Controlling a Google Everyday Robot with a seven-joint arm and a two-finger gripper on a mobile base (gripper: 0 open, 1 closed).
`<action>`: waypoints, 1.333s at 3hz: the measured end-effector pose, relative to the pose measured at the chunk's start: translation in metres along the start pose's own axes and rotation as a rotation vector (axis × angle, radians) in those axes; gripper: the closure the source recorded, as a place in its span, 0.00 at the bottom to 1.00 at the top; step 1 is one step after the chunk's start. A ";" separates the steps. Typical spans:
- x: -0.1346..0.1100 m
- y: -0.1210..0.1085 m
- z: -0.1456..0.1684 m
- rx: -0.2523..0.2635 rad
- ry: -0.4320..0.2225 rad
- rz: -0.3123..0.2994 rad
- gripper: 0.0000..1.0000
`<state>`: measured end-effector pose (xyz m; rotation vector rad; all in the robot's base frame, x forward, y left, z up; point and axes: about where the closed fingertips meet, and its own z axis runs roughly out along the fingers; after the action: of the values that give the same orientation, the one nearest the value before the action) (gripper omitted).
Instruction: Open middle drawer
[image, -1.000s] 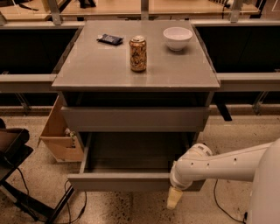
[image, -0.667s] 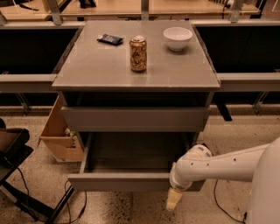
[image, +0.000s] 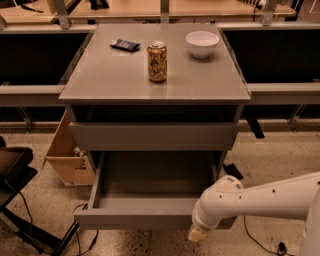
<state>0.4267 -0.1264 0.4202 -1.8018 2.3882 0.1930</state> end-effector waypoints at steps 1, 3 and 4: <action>-0.002 0.000 -0.009 0.000 0.000 0.000 0.73; 0.001 0.006 -0.014 -0.011 0.001 0.008 1.00; 0.020 0.046 -0.014 -0.078 0.009 0.067 1.00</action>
Offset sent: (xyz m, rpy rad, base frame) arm -0.3373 -0.0723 0.0036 0.0573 0.6611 -0.2433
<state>0.3763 -0.1356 0.4312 -1.7586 2.4823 0.2897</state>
